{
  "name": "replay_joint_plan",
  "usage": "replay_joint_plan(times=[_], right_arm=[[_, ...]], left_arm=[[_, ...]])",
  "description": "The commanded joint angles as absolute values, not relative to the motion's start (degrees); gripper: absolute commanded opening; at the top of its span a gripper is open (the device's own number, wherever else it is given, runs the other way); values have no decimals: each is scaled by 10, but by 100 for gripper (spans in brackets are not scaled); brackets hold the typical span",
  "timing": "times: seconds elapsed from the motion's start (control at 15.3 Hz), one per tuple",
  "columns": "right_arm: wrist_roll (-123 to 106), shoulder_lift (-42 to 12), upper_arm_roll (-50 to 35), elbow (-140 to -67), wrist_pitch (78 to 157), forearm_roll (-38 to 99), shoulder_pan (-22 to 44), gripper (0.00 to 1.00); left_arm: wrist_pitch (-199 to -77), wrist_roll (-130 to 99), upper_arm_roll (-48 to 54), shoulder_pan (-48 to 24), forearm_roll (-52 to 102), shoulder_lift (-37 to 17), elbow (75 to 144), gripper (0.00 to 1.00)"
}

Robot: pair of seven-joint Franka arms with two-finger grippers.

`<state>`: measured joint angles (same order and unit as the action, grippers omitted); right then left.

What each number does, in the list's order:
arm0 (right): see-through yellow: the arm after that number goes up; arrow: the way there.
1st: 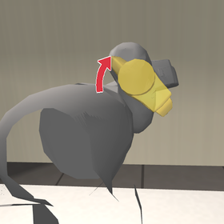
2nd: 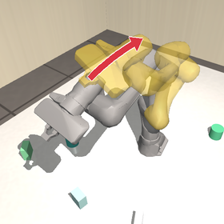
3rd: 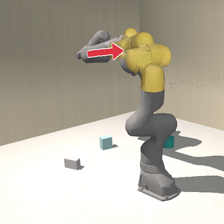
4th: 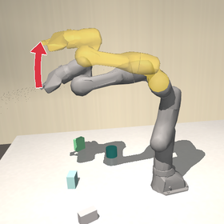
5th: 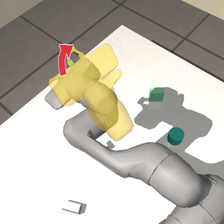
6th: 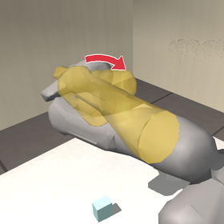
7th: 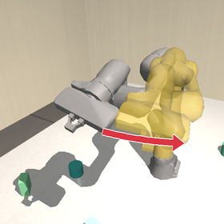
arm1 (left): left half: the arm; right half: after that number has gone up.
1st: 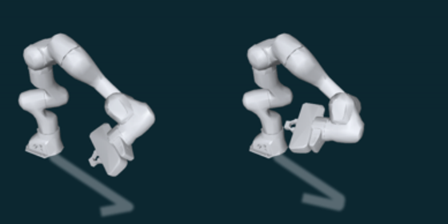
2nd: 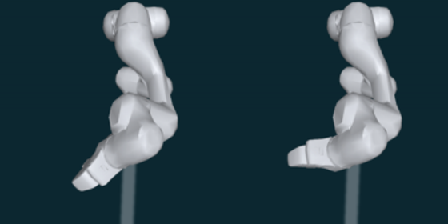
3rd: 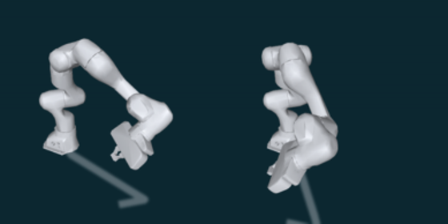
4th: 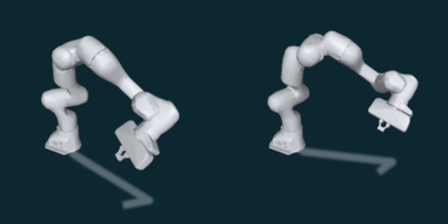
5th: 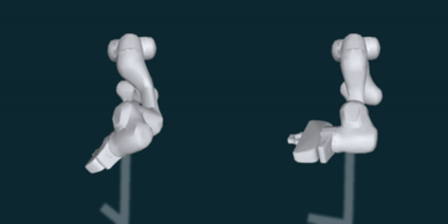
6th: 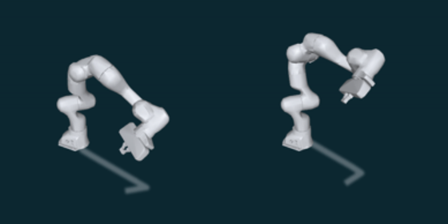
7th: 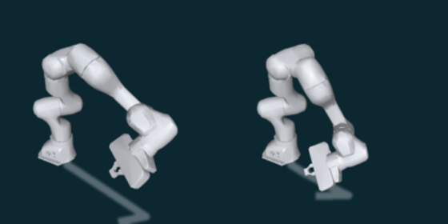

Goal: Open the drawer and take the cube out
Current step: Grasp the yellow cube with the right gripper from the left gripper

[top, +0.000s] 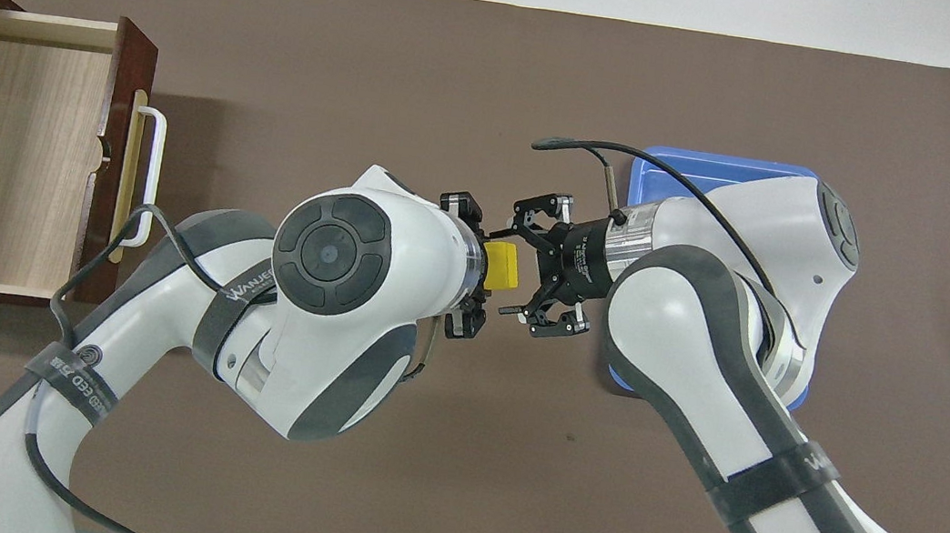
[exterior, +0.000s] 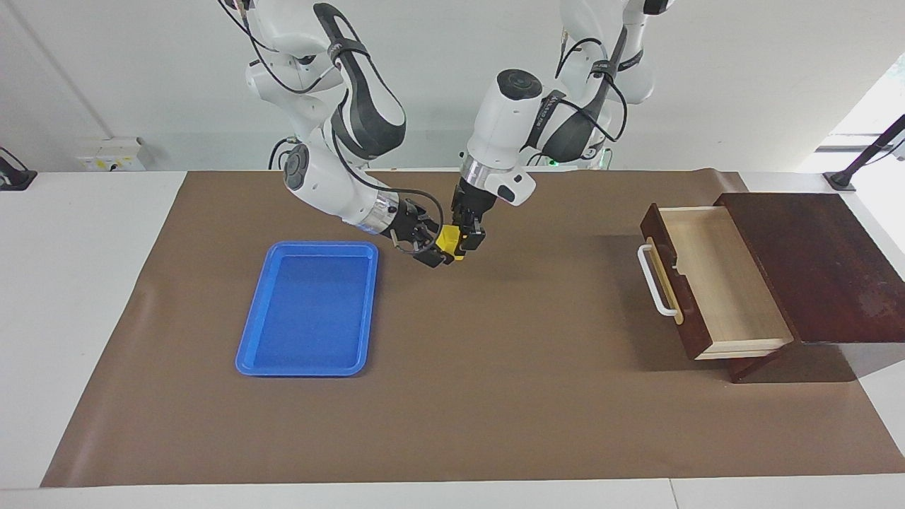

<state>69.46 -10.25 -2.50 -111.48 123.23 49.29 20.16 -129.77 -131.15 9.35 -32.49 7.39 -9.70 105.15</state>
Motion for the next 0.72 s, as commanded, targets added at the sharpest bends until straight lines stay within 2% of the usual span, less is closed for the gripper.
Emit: replay_joint_plan(times=[0.0,0.26,0.33,0.39,0.46,0.65], right_arm=[[698,-91,-25,-1129,1248,504,201,0],[699,-96,-25,-1120,1247,504,197,0],[700,-96,-25,-1117,1246,504,196,0],[700,-97,-25,-1113,1244,504,195,0],[700,-98,-25,-1110,1242,504,192,0],[702,-100,-25,-1102,1238,504,185,0]], left_arm=[[-1312,-1303,84,-332,82,-84,1070,0],[-1312,-1303,84,-331,82,-84,1070,0],[-1309,-1302,84,-330,82,-84,1070,5],[-1306,-1301,84,-330,82,-83,1070,42],[-1305,-1301,84,-330,82,-84,1066,99],[-1247,-1298,79,-321,38,-84,1049,100]])
